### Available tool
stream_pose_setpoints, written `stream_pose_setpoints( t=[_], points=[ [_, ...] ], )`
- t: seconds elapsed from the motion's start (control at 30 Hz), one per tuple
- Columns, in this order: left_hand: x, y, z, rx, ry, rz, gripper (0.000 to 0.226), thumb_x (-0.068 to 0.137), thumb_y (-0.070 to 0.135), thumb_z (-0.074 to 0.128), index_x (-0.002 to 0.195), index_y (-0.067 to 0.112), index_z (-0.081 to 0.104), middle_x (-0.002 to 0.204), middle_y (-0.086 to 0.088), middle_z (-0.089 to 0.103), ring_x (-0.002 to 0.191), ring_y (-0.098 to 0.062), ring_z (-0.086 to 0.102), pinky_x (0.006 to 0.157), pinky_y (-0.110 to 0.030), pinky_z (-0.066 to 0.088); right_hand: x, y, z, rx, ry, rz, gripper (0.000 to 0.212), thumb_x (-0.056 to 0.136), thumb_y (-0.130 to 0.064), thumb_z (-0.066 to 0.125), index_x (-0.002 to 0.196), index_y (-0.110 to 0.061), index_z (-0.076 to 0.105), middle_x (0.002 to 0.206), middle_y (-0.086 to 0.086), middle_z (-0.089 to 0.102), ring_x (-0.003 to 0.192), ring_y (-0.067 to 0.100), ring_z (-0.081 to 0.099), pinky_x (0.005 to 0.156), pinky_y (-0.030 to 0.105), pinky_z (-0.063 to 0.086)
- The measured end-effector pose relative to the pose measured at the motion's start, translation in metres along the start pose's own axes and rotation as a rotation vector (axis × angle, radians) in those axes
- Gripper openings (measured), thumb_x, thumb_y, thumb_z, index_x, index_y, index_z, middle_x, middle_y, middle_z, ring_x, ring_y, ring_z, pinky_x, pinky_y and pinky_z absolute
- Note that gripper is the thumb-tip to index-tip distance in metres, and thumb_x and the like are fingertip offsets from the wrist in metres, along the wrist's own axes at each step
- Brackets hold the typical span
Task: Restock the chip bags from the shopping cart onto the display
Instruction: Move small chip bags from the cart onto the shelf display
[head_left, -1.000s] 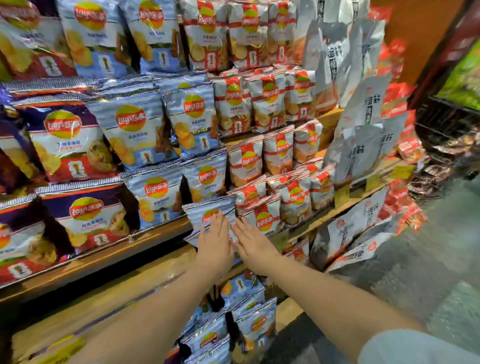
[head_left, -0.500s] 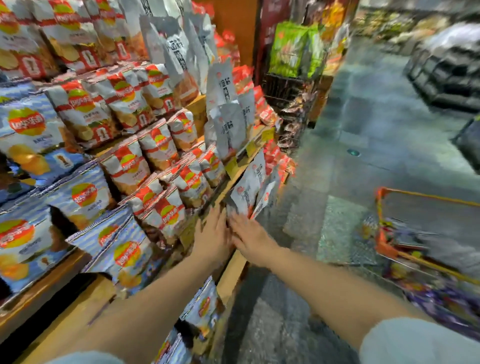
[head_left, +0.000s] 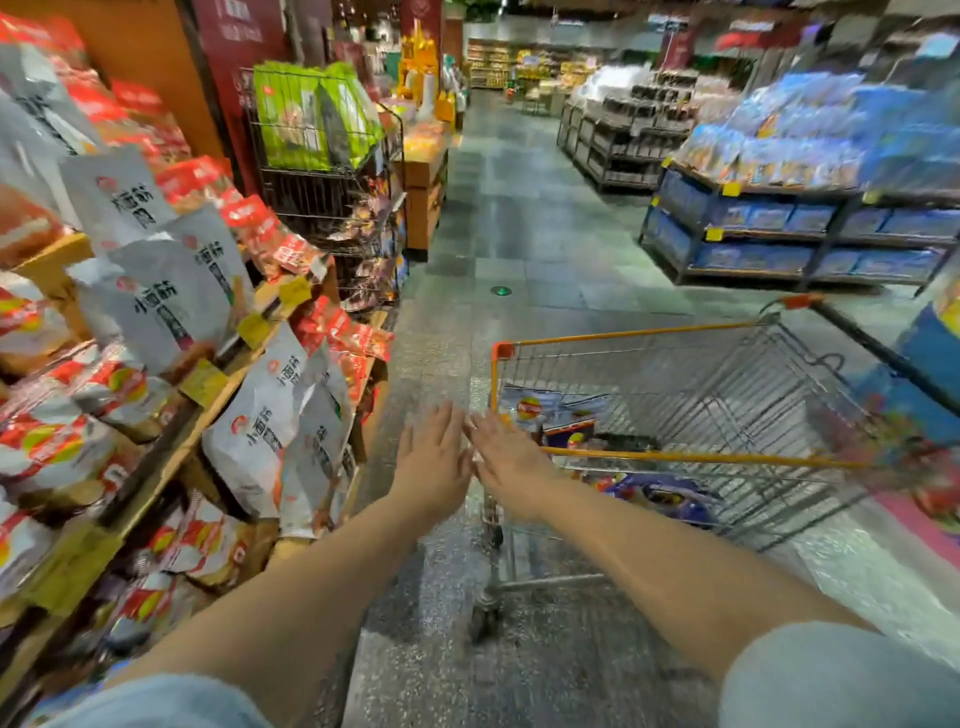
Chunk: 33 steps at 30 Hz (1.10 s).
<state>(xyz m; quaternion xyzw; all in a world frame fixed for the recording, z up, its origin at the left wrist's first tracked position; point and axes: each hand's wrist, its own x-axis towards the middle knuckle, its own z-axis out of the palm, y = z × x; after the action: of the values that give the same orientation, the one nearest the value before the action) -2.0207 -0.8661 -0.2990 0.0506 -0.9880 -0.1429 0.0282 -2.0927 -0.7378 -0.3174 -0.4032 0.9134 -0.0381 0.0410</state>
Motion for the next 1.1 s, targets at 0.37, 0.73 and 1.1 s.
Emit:
stream_pose_setpoints(
  t=[0.37,0.73,1.1],
  points=[
    [0.08,0.161,0.077,0.054,-0.111,0.2,0.061,0.103,0.04,0.023,0.152,0.02,-0.007,0.158,0.002,-0.019,0.145,-0.015,-0.017,0.116,-0.043,-0.007,-0.092,0.18,0.006,0.054,-0.02,0.207,0.057,0.105,-0.035,0.023,0.153,-0.015,0.002,0.16,0.001,-0.007,0.147,0.017,-0.009,0.12,0.039,-0.001],
    [0.267,0.172,0.125,0.136,-0.233,0.257,0.076,0.088,0.068,0.0,0.151,0.026,-0.009,0.156,0.001,-0.021,0.145,-0.018,-0.015,0.118,-0.045,-0.003,0.008,0.324,0.018,0.116,-0.013,0.353,0.069,0.095,-0.05,-0.011,0.153,-0.016,0.008,0.144,0.002,0.047,0.134,0.018,0.043,0.105,0.036,0.042],
    [0.46,0.138,0.253,0.303,0.02,0.627,0.058,0.1,0.047,0.003,0.152,0.024,0.015,0.16,-0.001,-0.001,0.147,-0.019,-0.003,0.111,-0.043,0.004,0.128,0.482,0.086,-0.033,-0.135,0.136,0.058,0.095,-0.039,0.021,0.147,-0.015,0.034,0.155,0.008,0.024,0.145,0.025,0.018,0.117,0.05,0.018]
  ],
)
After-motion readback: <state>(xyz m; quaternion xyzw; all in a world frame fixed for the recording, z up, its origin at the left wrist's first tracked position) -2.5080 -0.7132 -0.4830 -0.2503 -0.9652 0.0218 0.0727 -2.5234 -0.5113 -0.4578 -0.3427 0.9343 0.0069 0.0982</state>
